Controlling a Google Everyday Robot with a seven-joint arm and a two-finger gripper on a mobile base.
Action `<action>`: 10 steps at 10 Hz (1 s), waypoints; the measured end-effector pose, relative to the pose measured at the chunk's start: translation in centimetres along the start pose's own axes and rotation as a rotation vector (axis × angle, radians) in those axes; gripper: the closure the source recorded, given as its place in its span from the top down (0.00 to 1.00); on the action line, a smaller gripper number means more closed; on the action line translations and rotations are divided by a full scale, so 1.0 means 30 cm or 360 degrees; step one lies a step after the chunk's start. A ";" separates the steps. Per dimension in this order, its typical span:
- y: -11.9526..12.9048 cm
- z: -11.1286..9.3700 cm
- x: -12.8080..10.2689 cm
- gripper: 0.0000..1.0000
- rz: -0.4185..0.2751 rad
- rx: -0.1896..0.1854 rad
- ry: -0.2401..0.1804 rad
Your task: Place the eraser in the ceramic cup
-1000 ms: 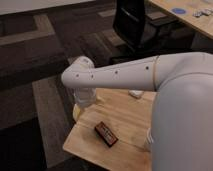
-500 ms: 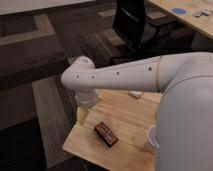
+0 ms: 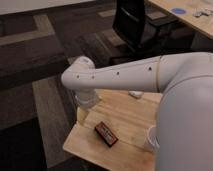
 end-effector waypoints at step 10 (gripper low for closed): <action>-0.021 0.206 0.077 0.80 0.0274 -0.0086 -0.0004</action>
